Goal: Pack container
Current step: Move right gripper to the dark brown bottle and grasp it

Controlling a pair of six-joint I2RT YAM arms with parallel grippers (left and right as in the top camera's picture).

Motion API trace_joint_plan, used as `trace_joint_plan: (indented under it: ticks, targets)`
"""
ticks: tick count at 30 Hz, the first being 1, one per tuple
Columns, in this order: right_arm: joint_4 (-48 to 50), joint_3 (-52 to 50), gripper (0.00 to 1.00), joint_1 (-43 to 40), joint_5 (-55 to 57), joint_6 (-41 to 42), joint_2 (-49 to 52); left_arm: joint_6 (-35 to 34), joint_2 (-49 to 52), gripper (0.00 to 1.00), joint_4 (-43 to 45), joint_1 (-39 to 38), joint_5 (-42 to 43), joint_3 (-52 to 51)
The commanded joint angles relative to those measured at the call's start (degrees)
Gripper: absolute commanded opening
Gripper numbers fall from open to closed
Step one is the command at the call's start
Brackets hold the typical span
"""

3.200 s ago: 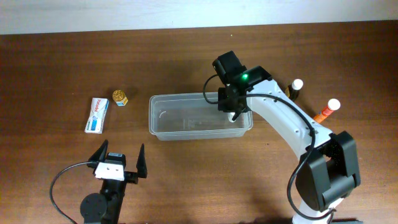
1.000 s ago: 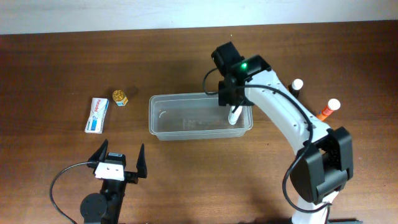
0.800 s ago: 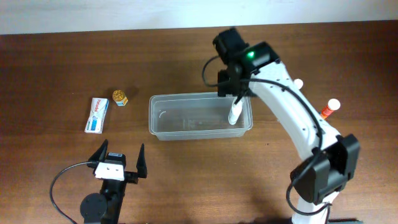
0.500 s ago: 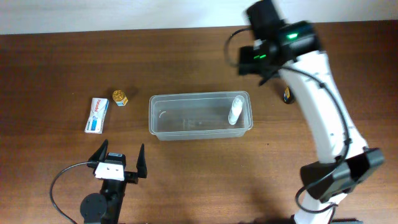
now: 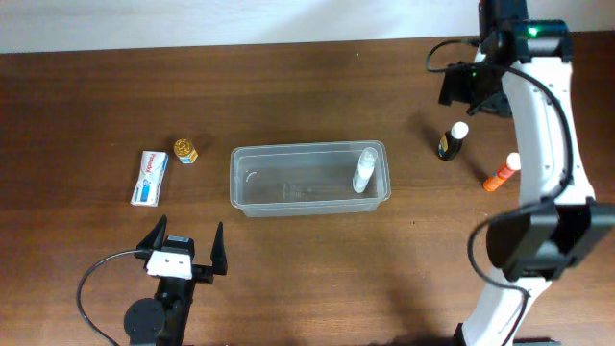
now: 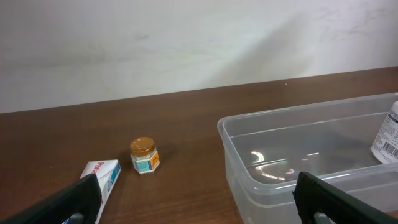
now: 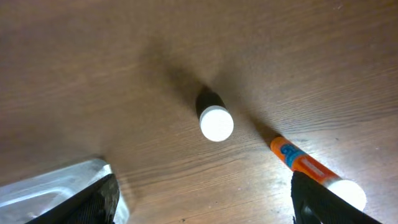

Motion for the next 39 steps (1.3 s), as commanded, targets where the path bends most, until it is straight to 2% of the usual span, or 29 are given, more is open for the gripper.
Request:
trace_joint_plan:
  ticks: [1,7,13,21,32,39]
  targets:
    - [0.0,-0.2,0.8,-0.4,-1.4,-2.1,4.3,0.7,-0.5,0.99,-0.3,0.2,-0.2,-0.1]
    - [0.1,-0.2,0.8,-2.2,-2.3,-3.0,9.0,0.7,-0.5,0.99,-0.3,0.2,-0.2,-0.1]
    - [1.9,-0.8,0.8,-4.5,-8.5,-8.3,10.5,0.7,-0.5,0.99,-0.3,0.2,-0.2,-0.1]
    - [1.9,-1.2,0.8,-4.9,-9.0,-12.7,13.5,0.7,-0.5,0.99,-0.3,0.2,-0.2,-0.1]
    - [6.5,-9.0,0.78,-4.9,-8.9,-15.6,14.3,0.7,-0.5,0.99,-0.3,0.2,-0.2,-0.1]
    - [9.9,-10.7,0.57,-4.9,-8.7,-15.8,14.3,0.7,-0.5,0.99,-0.3,0.2,-0.2,-0.1]
